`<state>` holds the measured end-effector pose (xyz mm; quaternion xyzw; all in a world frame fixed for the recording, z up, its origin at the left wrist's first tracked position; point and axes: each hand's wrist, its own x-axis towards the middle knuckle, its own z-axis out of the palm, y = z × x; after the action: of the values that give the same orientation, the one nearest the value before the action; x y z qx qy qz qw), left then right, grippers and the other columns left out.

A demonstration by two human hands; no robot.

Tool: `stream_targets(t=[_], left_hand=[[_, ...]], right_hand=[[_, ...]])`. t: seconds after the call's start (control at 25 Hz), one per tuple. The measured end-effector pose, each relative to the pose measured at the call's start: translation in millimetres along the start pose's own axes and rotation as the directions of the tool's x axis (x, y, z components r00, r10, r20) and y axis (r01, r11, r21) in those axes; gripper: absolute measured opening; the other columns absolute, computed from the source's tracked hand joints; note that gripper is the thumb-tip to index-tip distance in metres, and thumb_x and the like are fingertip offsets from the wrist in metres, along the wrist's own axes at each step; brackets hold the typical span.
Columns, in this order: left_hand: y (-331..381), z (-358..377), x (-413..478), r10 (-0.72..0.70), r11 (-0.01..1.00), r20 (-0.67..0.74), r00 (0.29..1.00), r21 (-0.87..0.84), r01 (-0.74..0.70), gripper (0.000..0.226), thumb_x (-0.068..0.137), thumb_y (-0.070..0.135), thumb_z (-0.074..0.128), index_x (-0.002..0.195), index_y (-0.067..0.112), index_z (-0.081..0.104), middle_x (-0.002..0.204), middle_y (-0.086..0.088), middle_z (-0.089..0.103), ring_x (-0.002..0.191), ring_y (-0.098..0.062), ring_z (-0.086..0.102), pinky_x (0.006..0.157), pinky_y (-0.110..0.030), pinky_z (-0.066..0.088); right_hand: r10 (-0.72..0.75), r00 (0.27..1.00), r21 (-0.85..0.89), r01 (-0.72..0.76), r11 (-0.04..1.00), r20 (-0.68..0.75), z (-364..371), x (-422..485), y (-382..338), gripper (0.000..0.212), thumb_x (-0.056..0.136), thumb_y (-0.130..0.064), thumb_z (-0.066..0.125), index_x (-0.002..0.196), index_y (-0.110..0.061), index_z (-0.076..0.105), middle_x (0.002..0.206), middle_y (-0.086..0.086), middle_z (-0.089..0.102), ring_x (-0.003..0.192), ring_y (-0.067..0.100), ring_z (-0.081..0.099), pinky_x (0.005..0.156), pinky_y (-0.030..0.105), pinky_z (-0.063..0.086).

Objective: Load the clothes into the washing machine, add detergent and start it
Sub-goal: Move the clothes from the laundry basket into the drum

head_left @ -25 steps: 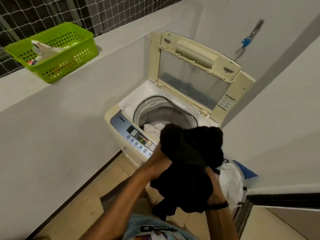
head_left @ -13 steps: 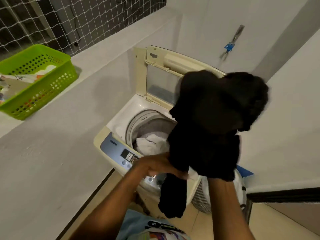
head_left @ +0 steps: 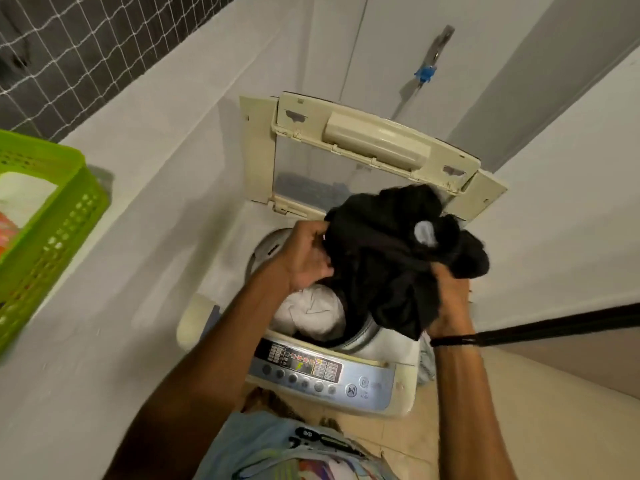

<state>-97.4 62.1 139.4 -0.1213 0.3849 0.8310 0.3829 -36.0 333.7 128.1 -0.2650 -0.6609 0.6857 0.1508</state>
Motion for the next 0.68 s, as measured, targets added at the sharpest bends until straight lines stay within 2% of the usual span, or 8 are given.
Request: stream_targets(t=[0.04, 0.12, 0.2, 0.28, 0.44, 0.52, 0.6, 0.68], left_hand=[[-5, -10, 10, -0.044, 0.994, 0.005, 0.999, 0.099, 0.043, 0.035, 0.085, 0.033, 0.059, 0.114, 0.015, 0.067, 0.131, -0.011, 0.063, 0.115, -0.027, 0.06, 0.108, -0.048, 0.04], [-31, -29, 23, -0.037, 0.941, 0.017, 0.999, 0.336, 0.029, 0.055, 0.077, 0.045, 0.075, 0.127, 0.026, 0.062, 0.13, 0.0, 0.065, 0.122, -0.021, 0.059, 0.108, -0.049, 0.04], [-53, -53, 37, 0.166, 0.811, -0.052, 0.985, 0.575, -0.106, 0.085, 0.065, 0.027, 0.09, 0.14, 0.026, 0.049, 0.137, 0.002, 0.059, 0.127, -0.016, 0.054, 0.11, -0.041, 0.039], [-57, -72, 42, 0.368, 0.711, -0.166, 0.915, 0.684, -0.162, 0.093, 0.066, 0.005, 0.085, 0.146, 0.017, 0.039, 0.143, -0.003, 0.051, 0.131, -0.017, 0.048, 0.107, -0.029, 0.038], [-49, -96, 46, 0.425, 0.648, -0.188, 0.885, 0.746, -0.153, 0.084, 0.072, 0.009, 0.082, 0.145, 0.02, 0.042, 0.137, 0.004, 0.053, 0.126, -0.012, 0.049, 0.104, -0.026, 0.039], [-51, -109, 55, 0.387, 0.612, -0.184, 0.904, 0.785, -0.102, 0.089, 0.07, 0.019, 0.085, 0.146, 0.022, 0.039, 0.142, 0.002, 0.052, 0.129, -0.014, 0.048, 0.108, -0.031, 0.039], [-58, -127, 66, 0.263, 0.547, -0.25, 0.932, 0.834, 0.069, 0.103, 0.066, 0.033, 0.088, 0.15, 0.017, 0.031, 0.147, -0.007, 0.047, 0.136, -0.024, 0.044, 0.112, -0.04, 0.038], [-65, -146, 71, 0.067, 0.388, -0.424, 0.903, 0.845, 0.368, 0.128, 0.063, 0.048, 0.086, 0.154, 0.007, 0.007, 0.152, -0.021, 0.036, 0.14, -0.037, 0.037, 0.113, -0.046, 0.036]], right_hand=[[0.024, 0.999, -0.005, -0.024, 1.0, 0.021, 27, -17, 13, 0.019, 0.087, 0.001, 0.059, 0.097, -0.013, 0.065, 0.097, 0.004, 0.067, 0.077, 0.011, 0.066, 0.076, 0.03, 0.052], [0.017, 0.996, -0.271, 0.007, 0.962, 0.085, 74, -50, 31, 0.021, 0.083, -0.011, 0.064, 0.104, -0.015, 0.066, 0.104, 0.003, 0.07, 0.092, 0.015, 0.069, 0.084, 0.035, 0.054], [0.052, 0.978, -0.483, 0.055, 0.874, 0.204, 88, -49, 76, 0.048, 0.079, -0.032, 0.065, 0.124, -0.014, 0.06, 0.123, 0.008, 0.065, 0.116, 0.023, 0.061, 0.101, 0.042, 0.048], [0.132, 0.95, -0.595, 0.065, 0.801, 0.282, 93, -46, 99, 0.065, 0.079, -0.044, 0.068, 0.136, -0.017, 0.051, 0.132, 0.003, 0.061, 0.123, 0.017, 0.056, 0.107, 0.04, 0.043], [0.085, 0.963, -0.622, 0.096, 0.777, 0.255, 110, -62, 100, 0.061, 0.083, -0.021, 0.074, 0.137, -0.011, 0.048, 0.123, 0.001, 0.063, 0.107, 0.007, 0.055, 0.085, 0.003, 0.04], [0.007, 0.978, -0.623, 0.127, 0.772, 0.208, 117, -59, 102, 0.071, 0.082, -0.016, 0.074, 0.143, -0.009, 0.039, 0.119, -0.001, 0.062, 0.103, 0.007, 0.056, 0.078, -0.003, 0.04], [0.067, 0.984, -0.67, 0.062, 0.74, 0.164, 122, -55, 113, 0.093, 0.081, -0.03, 0.074, 0.153, -0.015, 0.018, 0.135, 0.008, 0.054, 0.115, 0.02, 0.059, 0.094, 0.02, 0.05], [0.269, 0.959, -0.799, -0.095, 0.594, 0.086, 123, -56, 130, 0.101, 0.082, -0.045, 0.071, 0.155, -0.019, 0.007, 0.149, 0.025, 0.034, 0.126, 0.038, 0.051, 0.101, 0.041, 0.047]])
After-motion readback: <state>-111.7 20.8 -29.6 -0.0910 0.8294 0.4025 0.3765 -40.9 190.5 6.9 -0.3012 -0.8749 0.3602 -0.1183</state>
